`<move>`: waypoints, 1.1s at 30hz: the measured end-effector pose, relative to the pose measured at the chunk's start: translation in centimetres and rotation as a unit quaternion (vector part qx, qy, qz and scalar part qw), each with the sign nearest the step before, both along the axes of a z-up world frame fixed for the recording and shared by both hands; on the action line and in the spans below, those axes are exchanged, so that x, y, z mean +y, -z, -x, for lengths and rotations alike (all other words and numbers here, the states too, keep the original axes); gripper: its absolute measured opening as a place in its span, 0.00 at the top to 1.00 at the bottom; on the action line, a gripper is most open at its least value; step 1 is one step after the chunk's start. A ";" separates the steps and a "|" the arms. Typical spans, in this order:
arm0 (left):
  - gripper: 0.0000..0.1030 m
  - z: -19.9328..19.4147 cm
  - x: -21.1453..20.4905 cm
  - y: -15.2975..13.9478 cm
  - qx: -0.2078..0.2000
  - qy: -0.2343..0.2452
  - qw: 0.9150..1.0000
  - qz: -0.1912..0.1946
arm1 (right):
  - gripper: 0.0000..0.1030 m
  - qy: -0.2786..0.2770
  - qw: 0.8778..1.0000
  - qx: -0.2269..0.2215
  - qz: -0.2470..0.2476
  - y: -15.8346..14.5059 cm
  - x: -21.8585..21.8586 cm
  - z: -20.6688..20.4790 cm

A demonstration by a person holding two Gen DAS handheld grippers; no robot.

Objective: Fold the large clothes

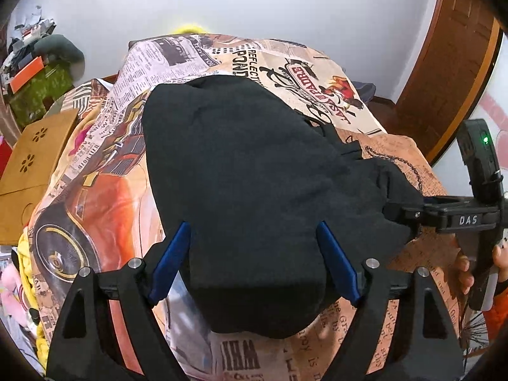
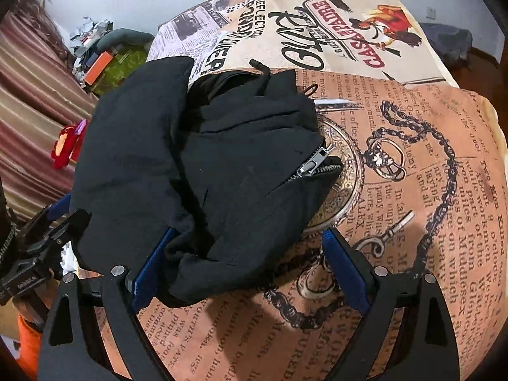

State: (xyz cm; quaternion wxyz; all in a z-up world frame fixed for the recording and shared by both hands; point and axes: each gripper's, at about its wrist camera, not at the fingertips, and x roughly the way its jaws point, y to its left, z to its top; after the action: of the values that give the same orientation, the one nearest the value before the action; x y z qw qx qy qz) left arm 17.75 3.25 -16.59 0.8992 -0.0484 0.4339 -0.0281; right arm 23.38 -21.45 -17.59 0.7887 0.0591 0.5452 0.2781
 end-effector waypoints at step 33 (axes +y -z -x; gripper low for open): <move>0.00 -8.4 10.3 6.9 0.118 -0.059 0.931 0.340 | 0.10 -0.004 0.986 0.146 -0.086 4.0 1.7 -6.7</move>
State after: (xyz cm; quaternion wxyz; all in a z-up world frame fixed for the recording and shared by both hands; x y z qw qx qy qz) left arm 26.14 13.54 -23.46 0.7714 -0.3792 0.4979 -0.1151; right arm 30.09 -19.77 -21.58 0.6918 0.1640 0.6286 0.3152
